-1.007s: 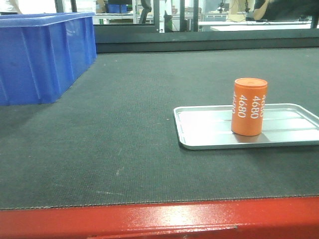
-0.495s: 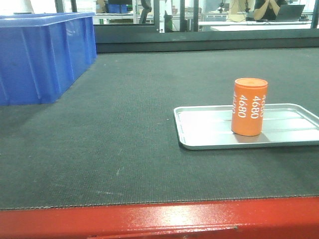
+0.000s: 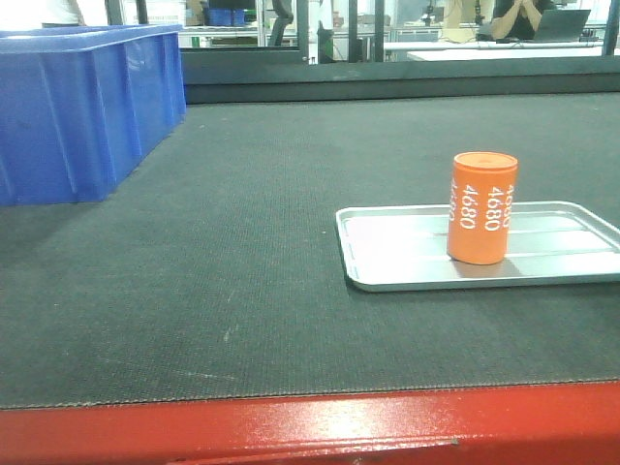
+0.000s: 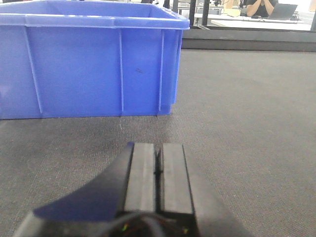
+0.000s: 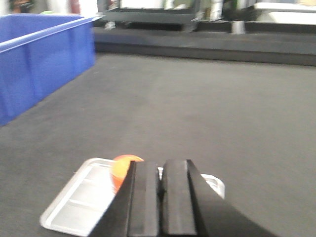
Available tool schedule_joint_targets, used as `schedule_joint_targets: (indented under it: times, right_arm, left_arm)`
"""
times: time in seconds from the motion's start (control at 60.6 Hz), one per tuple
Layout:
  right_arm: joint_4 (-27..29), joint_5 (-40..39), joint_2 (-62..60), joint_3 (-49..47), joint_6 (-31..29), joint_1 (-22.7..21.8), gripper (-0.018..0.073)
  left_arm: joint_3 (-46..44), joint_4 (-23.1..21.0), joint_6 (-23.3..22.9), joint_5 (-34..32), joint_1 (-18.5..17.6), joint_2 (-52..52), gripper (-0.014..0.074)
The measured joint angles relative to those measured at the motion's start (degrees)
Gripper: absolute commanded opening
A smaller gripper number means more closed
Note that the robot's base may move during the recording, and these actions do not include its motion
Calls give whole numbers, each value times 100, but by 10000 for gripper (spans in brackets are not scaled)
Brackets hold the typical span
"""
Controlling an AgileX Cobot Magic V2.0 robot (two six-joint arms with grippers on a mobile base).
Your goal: Grab orange capacitor from left shelf to right conveyor
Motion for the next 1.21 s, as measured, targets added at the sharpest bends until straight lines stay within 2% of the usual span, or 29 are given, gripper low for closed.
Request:
schedule_joint_targets:
  times: [0.215,0.363,0.545,1.206]
  right_arm:
    - [148,242,-1954,1268,-165,-1037,58]
    - [183,219,-2277,1796,-176,-1451,58]
    - [205,3,-2291,1827,-188,-1519,58]
    - [205,-21,-2291,1827,-188,-1519,58]
  left_arm:
    - [0,0,0,0,0,0,-127]
    - [0,0,0,-10,0,0,-127]
    - [0,0,0,-10,0,0,-127]
    - [0,0,0,-10,0,0,-127]
